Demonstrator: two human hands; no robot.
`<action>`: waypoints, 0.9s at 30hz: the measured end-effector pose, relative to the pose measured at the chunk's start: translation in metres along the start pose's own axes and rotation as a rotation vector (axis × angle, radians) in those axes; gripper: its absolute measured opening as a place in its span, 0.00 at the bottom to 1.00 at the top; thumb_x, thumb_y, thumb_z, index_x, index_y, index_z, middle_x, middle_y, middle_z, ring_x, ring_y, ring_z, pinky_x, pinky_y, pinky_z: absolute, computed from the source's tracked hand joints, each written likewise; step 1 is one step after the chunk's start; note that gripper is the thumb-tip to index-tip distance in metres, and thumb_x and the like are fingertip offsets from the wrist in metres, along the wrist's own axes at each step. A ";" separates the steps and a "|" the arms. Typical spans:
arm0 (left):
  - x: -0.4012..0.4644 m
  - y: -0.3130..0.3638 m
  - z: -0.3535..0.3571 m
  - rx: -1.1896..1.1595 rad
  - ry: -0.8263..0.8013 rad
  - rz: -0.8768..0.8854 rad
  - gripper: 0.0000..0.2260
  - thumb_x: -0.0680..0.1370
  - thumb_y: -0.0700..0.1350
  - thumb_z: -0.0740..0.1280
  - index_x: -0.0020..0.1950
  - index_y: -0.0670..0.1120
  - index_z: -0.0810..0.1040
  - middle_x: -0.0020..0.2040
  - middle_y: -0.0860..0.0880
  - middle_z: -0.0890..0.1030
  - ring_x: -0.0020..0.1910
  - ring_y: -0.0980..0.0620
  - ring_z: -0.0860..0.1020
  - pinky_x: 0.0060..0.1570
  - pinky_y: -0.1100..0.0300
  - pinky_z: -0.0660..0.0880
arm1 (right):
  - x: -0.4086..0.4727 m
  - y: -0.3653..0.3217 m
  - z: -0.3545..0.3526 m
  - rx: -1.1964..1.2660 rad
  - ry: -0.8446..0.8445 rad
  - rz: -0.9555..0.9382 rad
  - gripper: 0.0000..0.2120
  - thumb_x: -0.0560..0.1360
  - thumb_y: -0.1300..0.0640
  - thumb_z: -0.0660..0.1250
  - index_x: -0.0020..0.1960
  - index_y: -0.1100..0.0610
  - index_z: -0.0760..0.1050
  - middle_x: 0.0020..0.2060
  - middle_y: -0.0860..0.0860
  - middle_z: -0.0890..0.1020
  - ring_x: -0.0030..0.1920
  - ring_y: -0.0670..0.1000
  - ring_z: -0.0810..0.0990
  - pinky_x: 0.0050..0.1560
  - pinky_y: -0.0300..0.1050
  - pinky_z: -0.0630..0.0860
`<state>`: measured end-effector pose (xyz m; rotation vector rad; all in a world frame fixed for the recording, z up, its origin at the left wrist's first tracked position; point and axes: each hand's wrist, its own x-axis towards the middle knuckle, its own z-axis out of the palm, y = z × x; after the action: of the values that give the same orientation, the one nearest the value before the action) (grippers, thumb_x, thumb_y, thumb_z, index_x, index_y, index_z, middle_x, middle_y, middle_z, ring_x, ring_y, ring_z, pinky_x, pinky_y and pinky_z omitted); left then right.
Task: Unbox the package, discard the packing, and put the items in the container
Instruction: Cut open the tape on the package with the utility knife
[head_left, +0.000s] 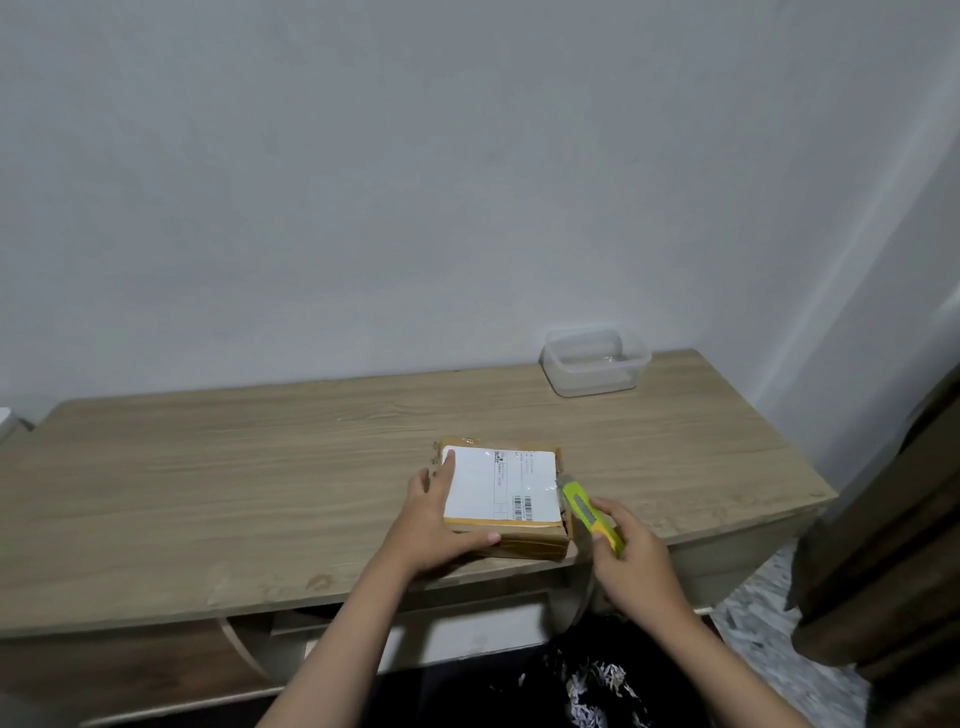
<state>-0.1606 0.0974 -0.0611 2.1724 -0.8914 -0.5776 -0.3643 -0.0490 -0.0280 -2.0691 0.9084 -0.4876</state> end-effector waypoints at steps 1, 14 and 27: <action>0.002 0.001 0.002 -0.026 -0.010 -0.005 0.56 0.58 0.65 0.75 0.76 0.55 0.45 0.74 0.45 0.55 0.74 0.50 0.56 0.68 0.62 0.55 | 0.001 -0.001 0.000 -0.020 -0.002 0.006 0.18 0.75 0.63 0.62 0.63 0.53 0.73 0.44 0.50 0.81 0.33 0.39 0.72 0.33 0.25 0.69; 0.007 0.009 0.029 -0.140 0.087 -0.193 0.59 0.52 0.68 0.74 0.76 0.59 0.47 0.63 0.47 0.65 0.68 0.47 0.65 0.68 0.55 0.64 | 0.023 -0.023 0.001 -0.324 -0.009 -0.038 0.22 0.72 0.63 0.61 0.66 0.56 0.71 0.52 0.59 0.83 0.53 0.60 0.80 0.50 0.48 0.75; 0.004 0.014 0.030 -0.167 0.104 -0.217 0.58 0.54 0.66 0.76 0.76 0.59 0.47 0.63 0.47 0.65 0.69 0.47 0.63 0.69 0.56 0.62 | 0.042 -0.043 0.007 -0.577 -0.124 -0.038 0.20 0.69 0.63 0.58 0.61 0.55 0.69 0.50 0.60 0.81 0.51 0.62 0.79 0.40 0.46 0.70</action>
<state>-0.1820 0.0742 -0.0705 2.1390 -0.5360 -0.6149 -0.3134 -0.0586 0.0030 -2.6026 1.0189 -0.1128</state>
